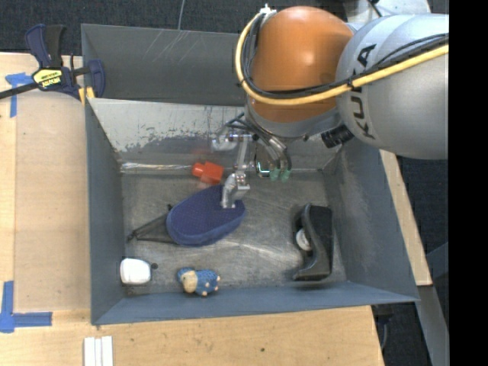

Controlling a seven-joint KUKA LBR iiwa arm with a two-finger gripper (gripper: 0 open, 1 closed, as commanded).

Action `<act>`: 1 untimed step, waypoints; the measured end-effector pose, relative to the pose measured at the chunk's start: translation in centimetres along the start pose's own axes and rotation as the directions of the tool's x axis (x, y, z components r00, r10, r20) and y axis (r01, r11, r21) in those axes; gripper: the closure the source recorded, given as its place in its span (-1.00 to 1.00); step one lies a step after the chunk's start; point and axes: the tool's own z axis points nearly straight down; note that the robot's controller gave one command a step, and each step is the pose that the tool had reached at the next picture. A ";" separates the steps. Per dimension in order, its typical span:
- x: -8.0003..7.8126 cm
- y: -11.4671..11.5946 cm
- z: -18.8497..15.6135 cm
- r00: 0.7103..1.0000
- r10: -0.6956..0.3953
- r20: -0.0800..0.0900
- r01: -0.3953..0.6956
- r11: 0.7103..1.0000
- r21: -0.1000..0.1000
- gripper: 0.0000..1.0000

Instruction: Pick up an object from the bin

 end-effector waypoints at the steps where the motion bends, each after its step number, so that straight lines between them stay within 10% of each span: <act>1: -1.6 -5.3 15.0 0.979 0.205 0.009 -0.205 0.979 -0.007 -1.00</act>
Offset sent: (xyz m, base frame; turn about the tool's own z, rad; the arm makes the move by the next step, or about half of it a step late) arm 0.0133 -0.0583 -0.1663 0.2097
